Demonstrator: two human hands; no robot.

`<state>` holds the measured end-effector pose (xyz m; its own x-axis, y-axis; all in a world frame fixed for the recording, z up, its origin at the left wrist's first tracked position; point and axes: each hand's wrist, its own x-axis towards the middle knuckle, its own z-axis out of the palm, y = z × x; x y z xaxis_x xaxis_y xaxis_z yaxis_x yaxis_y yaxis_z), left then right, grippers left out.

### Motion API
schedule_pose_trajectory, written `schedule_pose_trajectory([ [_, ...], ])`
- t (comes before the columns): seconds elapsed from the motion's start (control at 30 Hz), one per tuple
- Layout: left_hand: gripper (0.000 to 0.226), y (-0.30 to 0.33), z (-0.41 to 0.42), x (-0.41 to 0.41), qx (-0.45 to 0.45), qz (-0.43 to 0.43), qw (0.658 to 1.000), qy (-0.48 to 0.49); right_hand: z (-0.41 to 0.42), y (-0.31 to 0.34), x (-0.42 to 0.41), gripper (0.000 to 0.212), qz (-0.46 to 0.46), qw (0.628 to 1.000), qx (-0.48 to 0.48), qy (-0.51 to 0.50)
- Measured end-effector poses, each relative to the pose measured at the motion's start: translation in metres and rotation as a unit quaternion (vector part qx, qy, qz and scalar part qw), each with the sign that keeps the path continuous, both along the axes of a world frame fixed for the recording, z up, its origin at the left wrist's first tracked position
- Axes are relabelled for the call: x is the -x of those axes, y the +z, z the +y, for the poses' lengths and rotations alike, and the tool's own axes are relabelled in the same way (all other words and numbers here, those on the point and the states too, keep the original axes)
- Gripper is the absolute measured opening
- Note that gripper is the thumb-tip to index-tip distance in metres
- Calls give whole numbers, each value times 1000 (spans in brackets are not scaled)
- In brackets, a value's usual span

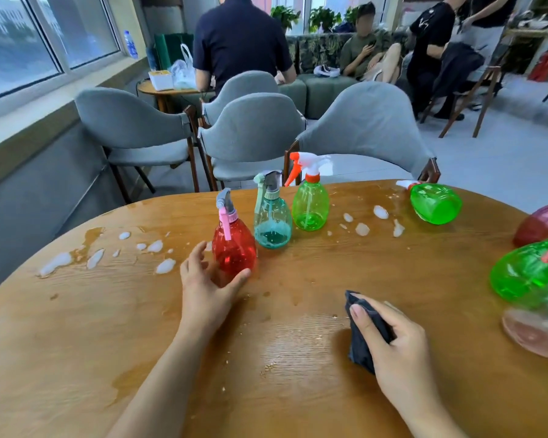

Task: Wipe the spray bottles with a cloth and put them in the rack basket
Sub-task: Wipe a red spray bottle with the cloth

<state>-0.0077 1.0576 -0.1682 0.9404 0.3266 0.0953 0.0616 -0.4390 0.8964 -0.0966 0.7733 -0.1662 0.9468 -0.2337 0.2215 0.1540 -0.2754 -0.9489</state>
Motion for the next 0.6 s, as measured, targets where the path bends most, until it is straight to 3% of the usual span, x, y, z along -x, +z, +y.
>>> schedule_pose_trajectory([
  [0.2,78,0,-54,64,-8,-19,1000,-8,-29,19,34,21,-31,999,-22,-34],
  [0.6,81,48,-222,48,-10,-82,977,-197,-103,42,58,20,-52,989,-78,-116],
])
